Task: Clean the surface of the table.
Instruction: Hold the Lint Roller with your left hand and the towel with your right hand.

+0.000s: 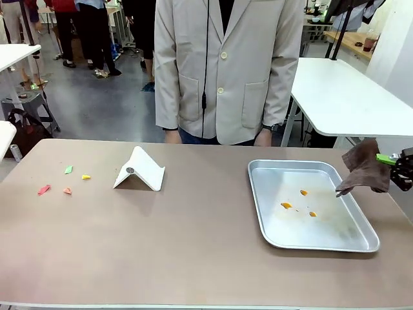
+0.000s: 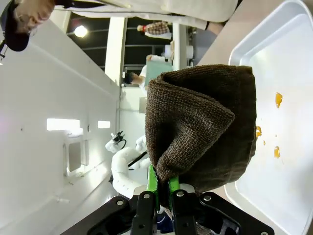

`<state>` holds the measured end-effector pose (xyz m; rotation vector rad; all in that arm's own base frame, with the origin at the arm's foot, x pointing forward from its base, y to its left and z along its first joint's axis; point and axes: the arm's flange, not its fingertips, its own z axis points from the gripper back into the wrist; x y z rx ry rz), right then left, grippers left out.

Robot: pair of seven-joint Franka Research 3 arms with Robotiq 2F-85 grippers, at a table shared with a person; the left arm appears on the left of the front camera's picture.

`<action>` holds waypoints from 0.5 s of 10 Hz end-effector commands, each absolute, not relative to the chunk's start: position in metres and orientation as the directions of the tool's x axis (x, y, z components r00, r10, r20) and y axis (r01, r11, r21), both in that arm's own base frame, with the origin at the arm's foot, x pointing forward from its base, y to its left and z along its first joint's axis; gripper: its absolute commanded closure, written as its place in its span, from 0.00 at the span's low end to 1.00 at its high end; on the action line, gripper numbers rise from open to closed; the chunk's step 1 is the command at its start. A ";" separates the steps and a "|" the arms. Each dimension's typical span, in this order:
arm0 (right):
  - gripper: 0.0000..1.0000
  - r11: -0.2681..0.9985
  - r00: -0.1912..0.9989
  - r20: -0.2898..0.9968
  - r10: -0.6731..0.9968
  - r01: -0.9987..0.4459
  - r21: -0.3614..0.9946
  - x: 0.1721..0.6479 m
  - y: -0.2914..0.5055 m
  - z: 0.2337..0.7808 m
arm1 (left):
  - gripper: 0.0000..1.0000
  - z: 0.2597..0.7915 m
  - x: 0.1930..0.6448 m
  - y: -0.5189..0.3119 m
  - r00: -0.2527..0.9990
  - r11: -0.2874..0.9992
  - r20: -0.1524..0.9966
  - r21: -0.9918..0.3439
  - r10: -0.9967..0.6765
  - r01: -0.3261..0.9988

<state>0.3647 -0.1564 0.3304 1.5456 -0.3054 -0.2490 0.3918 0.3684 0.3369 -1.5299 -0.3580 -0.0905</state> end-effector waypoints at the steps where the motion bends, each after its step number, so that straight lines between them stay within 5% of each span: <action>1: 1.00 0.004 0.942 0.041 -0.332 -0.042 0.999 0.363 -0.155 0.334 | 1.00 0.339 0.391 0.369 0.943 0.055 0.286 -0.958 0.169 0.281; 5: 1.00 0.004 0.942 0.041 -0.332 -0.042 0.999 0.363 -0.155 0.334 | 1.00 0.339 0.391 0.369 0.943 0.055 0.286 -0.958 0.169 0.281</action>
